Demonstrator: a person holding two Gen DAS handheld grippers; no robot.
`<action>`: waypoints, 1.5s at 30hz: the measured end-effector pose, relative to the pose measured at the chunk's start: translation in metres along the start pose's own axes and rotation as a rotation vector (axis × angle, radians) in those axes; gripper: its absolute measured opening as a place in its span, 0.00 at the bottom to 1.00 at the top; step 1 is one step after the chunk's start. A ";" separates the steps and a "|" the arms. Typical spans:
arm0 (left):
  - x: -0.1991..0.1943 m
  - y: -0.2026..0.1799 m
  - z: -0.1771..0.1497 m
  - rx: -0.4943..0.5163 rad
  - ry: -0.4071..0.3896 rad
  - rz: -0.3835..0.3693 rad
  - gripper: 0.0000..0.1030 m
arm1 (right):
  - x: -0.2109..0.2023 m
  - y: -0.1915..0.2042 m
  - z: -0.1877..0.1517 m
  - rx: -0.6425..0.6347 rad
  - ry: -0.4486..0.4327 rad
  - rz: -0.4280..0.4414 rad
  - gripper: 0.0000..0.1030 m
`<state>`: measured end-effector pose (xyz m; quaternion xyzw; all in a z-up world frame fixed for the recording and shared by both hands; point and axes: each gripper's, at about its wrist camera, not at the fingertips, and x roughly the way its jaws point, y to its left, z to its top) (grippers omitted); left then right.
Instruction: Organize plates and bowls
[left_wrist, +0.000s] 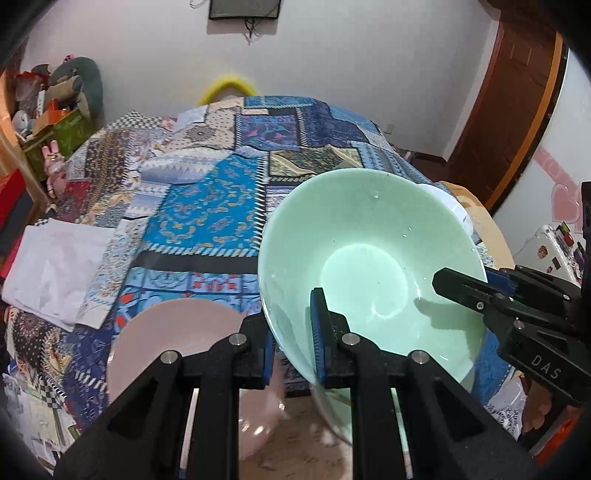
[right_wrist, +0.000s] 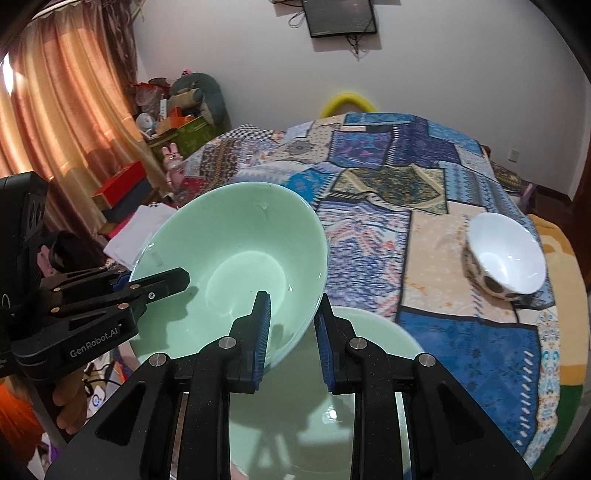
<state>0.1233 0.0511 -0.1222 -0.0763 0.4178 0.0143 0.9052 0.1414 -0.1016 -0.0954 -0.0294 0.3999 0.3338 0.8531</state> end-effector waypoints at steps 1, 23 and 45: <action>-0.003 0.004 -0.002 -0.002 -0.006 0.008 0.16 | 0.004 0.004 0.000 -0.005 0.002 0.008 0.21; -0.020 0.097 -0.056 -0.120 0.011 0.070 0.16 | 0.055 0.072 -0.020 -0.034 0.093 0.122 0.21; 0.008 0.137 -0.082 -0.201 0.066 0.088 0.16 | 0.083 0.084 -0.039 -0.001 0.168 0.142 0.22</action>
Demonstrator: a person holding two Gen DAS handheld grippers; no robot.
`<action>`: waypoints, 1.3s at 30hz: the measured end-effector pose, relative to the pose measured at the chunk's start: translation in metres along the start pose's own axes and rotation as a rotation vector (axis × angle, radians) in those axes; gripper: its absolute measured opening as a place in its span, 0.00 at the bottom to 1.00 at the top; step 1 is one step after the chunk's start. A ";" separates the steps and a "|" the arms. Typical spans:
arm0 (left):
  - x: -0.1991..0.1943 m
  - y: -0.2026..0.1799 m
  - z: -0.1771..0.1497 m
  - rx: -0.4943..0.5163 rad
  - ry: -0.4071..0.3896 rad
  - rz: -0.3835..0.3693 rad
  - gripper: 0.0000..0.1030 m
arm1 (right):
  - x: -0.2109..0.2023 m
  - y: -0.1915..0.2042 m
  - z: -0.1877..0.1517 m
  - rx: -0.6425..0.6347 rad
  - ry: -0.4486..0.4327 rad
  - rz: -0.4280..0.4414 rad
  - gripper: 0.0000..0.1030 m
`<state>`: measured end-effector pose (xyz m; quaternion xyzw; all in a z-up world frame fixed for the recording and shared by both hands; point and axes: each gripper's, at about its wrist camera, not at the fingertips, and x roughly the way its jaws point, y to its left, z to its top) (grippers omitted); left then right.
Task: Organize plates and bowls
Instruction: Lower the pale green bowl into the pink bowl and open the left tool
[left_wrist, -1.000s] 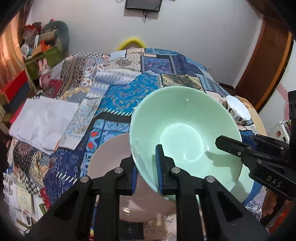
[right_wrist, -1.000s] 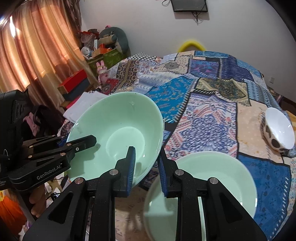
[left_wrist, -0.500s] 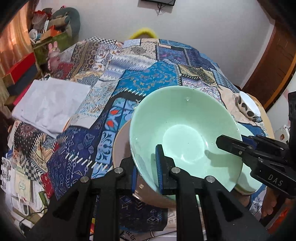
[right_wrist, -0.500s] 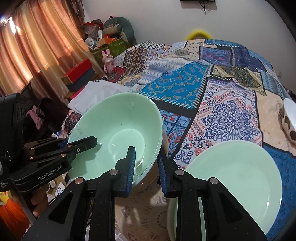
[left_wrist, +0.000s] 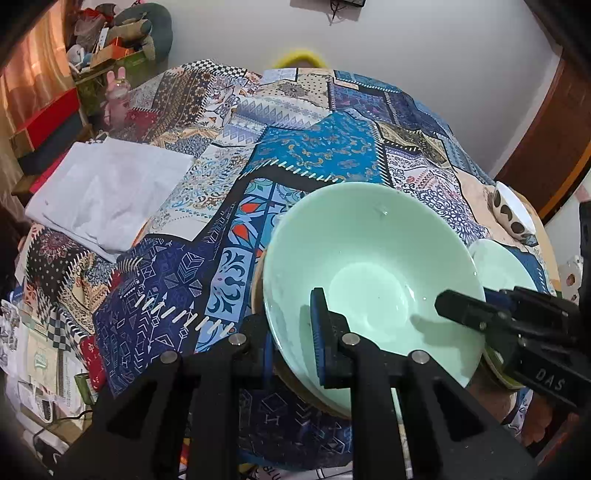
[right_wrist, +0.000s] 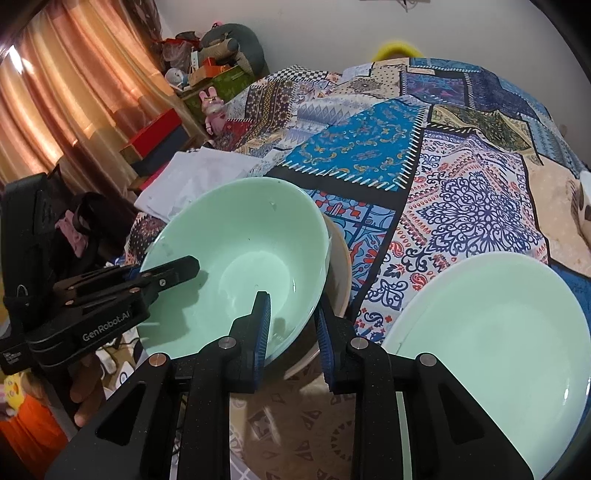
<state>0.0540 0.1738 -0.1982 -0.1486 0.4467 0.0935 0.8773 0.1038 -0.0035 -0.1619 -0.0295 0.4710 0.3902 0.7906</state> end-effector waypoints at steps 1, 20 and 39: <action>0.002 0.001 0.000 -0.006 0.001 -0.007 0.16 | 0.000 -0.001 0.000 0.004 -0.001 0.002 0.23; 0.011 -0.019 0.001 0.109 0.008 0.102 0.17 | -0.028 0.000 0.001 -0.060 -0.077 -0.087 0.36; -0.012 -0.041 0.012 0.117 0.075 0.112 0.43 | -0.081 -0.070 -0.014 0.031 -0.144 -0.199 0.42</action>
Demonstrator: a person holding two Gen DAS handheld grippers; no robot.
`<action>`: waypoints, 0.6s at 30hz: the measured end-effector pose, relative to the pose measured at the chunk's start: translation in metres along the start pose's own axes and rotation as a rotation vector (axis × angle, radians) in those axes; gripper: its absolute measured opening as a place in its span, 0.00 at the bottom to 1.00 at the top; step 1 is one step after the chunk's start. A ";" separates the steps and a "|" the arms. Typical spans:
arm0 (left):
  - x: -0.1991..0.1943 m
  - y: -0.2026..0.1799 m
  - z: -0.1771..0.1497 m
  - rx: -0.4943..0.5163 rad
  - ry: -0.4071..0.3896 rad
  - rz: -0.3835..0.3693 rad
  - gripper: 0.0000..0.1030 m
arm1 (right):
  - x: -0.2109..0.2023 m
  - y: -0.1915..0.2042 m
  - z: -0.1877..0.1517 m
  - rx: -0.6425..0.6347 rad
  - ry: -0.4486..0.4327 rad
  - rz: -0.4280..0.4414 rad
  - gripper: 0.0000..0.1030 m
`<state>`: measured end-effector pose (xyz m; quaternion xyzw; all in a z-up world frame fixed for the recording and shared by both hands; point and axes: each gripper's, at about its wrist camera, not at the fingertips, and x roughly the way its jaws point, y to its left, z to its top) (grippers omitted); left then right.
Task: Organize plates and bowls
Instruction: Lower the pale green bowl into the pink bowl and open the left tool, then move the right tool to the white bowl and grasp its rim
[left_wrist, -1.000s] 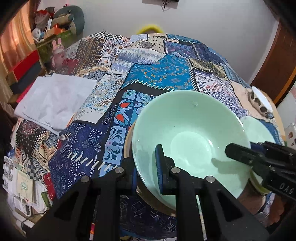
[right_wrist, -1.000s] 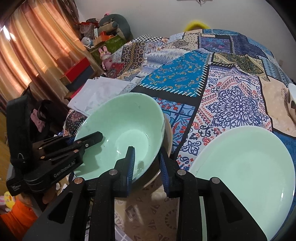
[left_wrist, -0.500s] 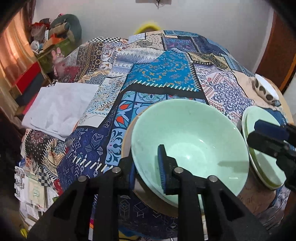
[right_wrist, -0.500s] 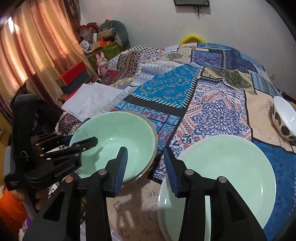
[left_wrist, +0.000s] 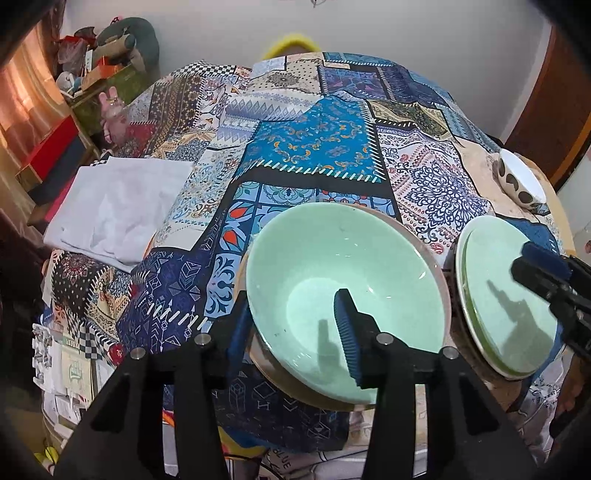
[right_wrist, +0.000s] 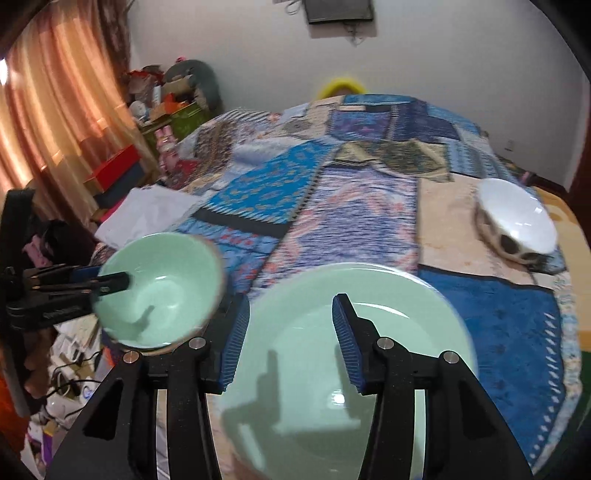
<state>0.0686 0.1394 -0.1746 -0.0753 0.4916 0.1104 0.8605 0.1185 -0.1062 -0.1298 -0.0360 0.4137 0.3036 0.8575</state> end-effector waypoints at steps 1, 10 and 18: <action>-0.002 0.000 0.000 -0.003 -0.001 0.003 0.44 | -0.004 -0.009 0.000 0.011 -0.005 -0.015 0.42; -0.039 -0.010 0.012 0.007 -0.103 0.003 0.58 | -0.034 -0.072 -0.003 0.096 -0.043 -0.131 0.42; -0.051 -0.059 0.035 0.068 -0.191 -0.033 0.71 | -0.055 -0.123 0.006 0.127 -0.092 -0.259 0.42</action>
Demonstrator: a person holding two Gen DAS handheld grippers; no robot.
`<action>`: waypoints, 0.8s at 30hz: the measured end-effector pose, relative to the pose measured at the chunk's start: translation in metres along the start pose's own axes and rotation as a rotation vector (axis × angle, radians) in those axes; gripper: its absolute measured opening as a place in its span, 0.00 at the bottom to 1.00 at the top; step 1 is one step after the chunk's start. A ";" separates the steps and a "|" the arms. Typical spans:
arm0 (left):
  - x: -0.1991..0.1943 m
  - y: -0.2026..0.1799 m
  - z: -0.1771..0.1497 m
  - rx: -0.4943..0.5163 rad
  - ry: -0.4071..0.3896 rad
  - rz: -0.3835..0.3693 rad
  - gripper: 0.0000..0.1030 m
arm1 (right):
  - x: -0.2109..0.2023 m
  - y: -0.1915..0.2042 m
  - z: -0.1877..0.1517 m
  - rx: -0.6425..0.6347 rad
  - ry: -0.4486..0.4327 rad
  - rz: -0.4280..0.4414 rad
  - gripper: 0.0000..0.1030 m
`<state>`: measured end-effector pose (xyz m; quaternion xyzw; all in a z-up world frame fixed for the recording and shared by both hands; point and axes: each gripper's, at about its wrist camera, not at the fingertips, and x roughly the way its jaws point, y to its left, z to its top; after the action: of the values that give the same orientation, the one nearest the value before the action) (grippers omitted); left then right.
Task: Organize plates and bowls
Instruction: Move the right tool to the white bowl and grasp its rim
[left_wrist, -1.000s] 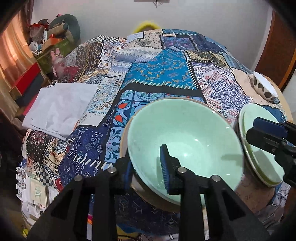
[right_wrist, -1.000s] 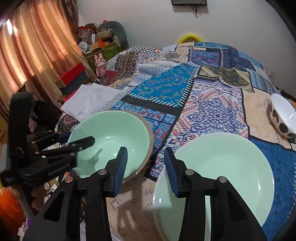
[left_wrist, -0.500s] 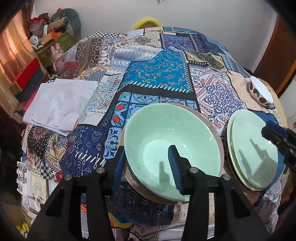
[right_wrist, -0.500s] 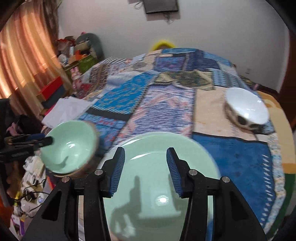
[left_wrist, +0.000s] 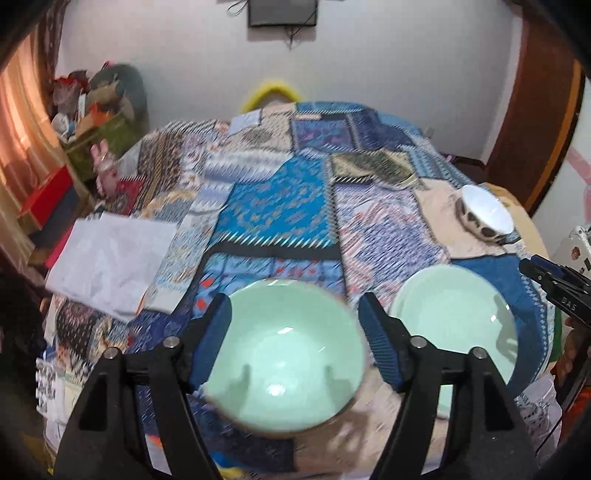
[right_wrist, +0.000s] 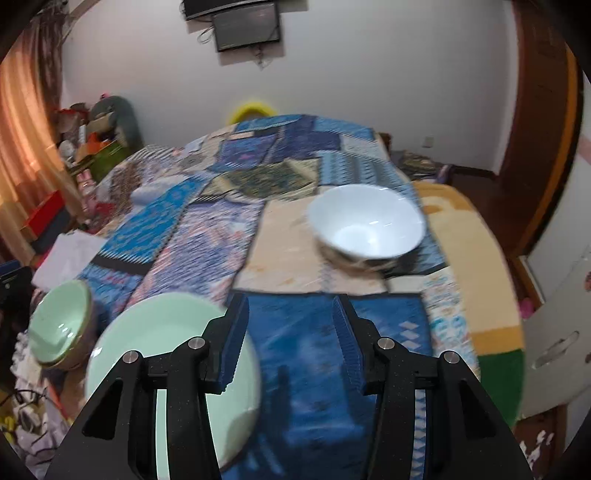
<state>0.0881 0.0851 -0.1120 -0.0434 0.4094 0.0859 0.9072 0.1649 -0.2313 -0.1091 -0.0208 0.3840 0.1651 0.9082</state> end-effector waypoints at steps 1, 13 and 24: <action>0.001 -0.005 0.003 0.005 -0.007 -0.004 0.76 | 0.001 -0.007 0.002 0.007 -0.003 -0.010 0.42; 0.050 -0.110 0.051 0.130 -0.009 -0.098 0.84 | 0.048 -0.083 0.029 0.109 0.038 -0.079 0.42; 0.109 -0.169 0.079 0.221 0.044 -0.124 0.84 | 0.111 -0.120 0.047 0.205 0.159 -0.009 0.30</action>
<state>0.2492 -0.0563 -0.1405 0.0300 0.4327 -0.0170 0.9009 0.3075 -0.3058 -0.1655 0.0576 0.4696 0.1187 0.8730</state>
